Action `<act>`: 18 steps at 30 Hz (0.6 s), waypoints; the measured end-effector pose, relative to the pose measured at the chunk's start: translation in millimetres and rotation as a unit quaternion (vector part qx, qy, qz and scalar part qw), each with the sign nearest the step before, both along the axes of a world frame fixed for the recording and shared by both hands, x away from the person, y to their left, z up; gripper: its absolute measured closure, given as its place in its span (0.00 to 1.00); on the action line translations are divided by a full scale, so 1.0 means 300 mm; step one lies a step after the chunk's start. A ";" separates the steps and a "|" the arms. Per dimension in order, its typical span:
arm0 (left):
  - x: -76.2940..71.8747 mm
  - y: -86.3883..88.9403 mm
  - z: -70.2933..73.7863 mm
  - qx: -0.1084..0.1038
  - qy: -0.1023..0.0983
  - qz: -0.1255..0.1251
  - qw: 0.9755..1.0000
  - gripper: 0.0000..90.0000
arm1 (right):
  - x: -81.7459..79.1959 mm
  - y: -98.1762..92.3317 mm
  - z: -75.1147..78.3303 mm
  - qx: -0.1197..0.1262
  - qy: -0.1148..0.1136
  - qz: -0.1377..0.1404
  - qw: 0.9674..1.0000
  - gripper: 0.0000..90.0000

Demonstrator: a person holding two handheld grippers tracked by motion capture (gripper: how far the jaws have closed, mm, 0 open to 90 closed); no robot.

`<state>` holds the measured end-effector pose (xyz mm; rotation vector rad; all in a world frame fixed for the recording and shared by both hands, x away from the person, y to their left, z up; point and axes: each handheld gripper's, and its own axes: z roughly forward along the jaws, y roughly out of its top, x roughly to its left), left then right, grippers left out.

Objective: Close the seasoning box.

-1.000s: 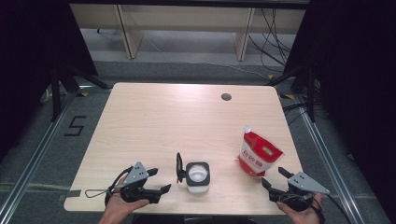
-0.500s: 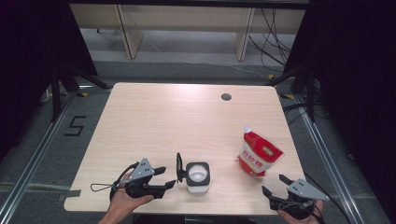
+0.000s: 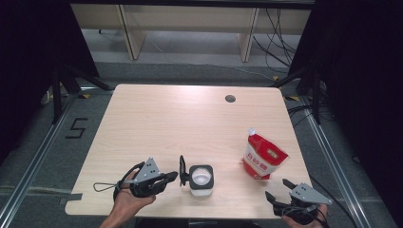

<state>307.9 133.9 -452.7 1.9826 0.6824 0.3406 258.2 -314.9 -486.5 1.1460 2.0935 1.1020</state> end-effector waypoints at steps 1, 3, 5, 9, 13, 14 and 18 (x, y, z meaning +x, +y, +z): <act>0.000 0.000 0.000 0.000 0.000 0.000 1.000 0.99 | 0.000 0.000 0.000 0.000 0.000 0.000 1.000 0.26; -0.003 -0.005 0.012 0.005 -0.007 -0.005 1.000 0.99 | 0.001 -0.002 0.001 -0.004 -0.001 0.003 1.000 0.26; -0.004 -0.011 0.020 0.003 -0.010 -0.010 1.000 0.99 | -0.002 0.006 0.002 -0.002 0.005 0.001 1.000 0.26; -0.002 -0.023 0.038 0.002 -0.018 -0.010 1.000 0.99 | 0.000 0.010 0.002 -0.002 0.003 0.005 1.000 0.26; -0.005 -0.023 0.051 -0.001 -0.021 -0.007 1.000 0.99 | -0.003 0.009 0.001 0.001 0.004 -0.001 1.000 0.26; -0.009 -0.024 0.060 0.003 -0.024 -0.008 1.000 0.99 | -0.003 0.008 0.003 -0.003 0.003 -0.001 1.000 0.26; -0.015 -0.023 0.067 0.002 -0.030 -0.010 0.999 0.99 | -0.011 0.016 0.005 0.002 0.017 -0.011 1.000 0.26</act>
